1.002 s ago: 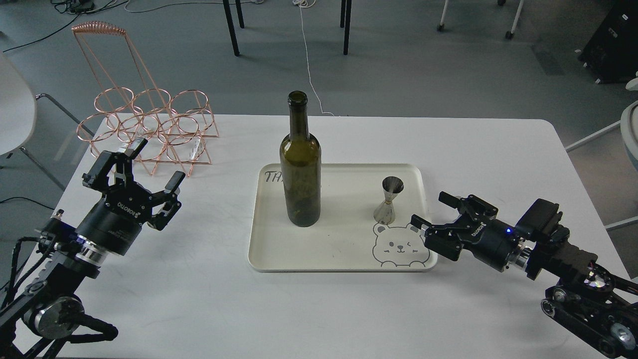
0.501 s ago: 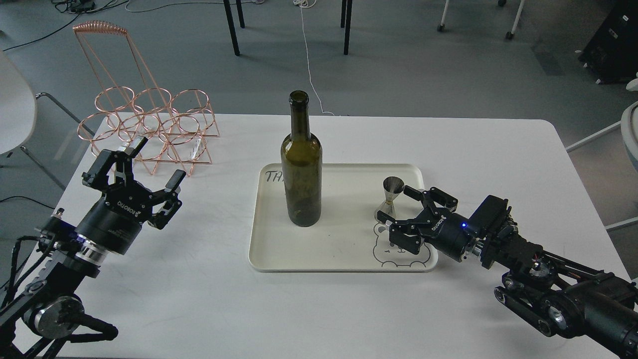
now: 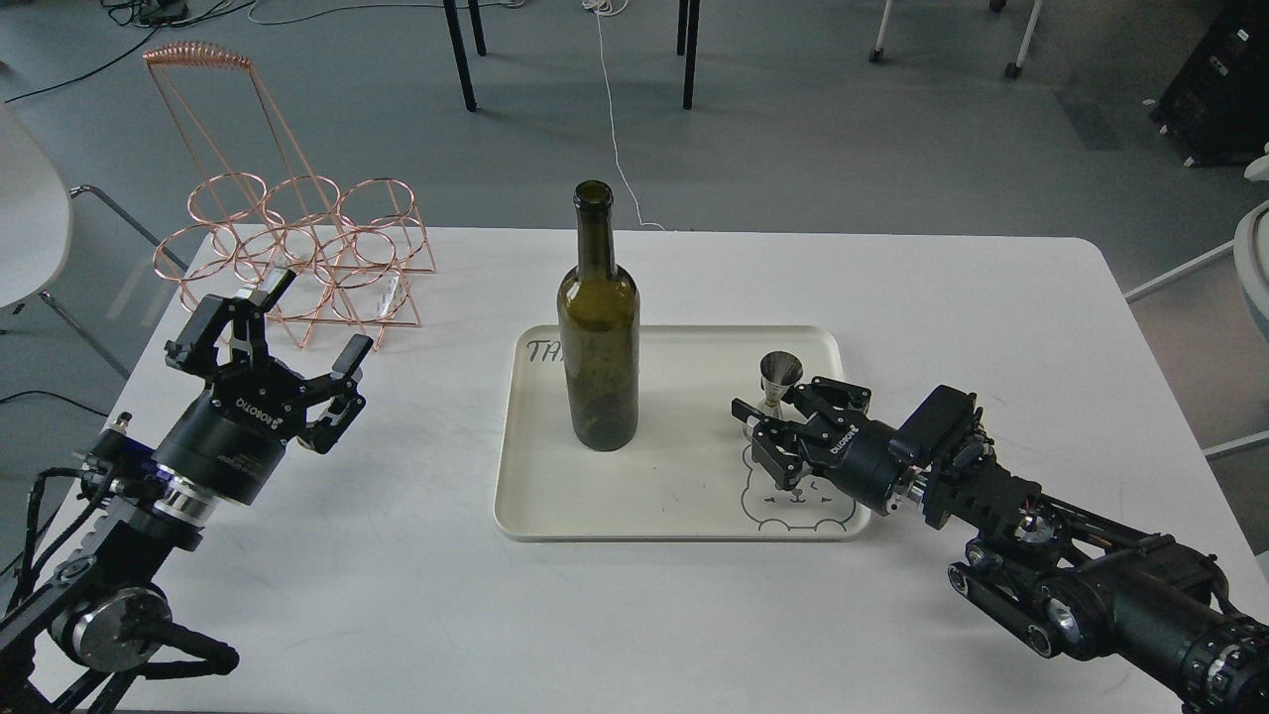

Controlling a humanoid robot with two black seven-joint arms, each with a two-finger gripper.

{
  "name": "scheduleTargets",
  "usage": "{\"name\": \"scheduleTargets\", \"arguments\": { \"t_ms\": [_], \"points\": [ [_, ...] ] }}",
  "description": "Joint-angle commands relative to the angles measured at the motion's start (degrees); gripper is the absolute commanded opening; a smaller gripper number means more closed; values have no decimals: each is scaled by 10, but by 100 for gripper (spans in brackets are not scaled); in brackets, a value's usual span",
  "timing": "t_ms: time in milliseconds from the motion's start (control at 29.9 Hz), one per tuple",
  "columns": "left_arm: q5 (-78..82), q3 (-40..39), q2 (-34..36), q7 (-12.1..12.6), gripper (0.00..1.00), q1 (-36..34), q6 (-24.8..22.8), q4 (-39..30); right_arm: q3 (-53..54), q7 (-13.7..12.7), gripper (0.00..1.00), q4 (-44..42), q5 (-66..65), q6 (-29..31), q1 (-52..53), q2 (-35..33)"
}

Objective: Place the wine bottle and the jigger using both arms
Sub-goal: 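Close the right gripper on the metal jigger, then lift the jigger with the right gripper and carry it off the tray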

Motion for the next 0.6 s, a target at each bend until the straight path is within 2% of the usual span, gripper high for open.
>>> {"name": "scheduleTargets", "arguments": {
  "t_ms": [0, 100, 200, 568],
  "points": [
    [0, 0, 0, 0, 99, 0, 0, -1, 0, 0, 35, 1, 1, 0, 2, -1],
    [0, -1, 0, 0, 99, 1, 0, -1, 0, 0, 26, 1, 2, 0, 2, -1],
    [0, -2, 0, 0, 99, 1, 0, -1, 1, 0, 22, 1, 4, 0, 2, -1],
    [0, -3, 0, 0, 99, 3, 0, -1, 54, 0, 23, 22, 9, 0, 2, -35]
  ]
}}
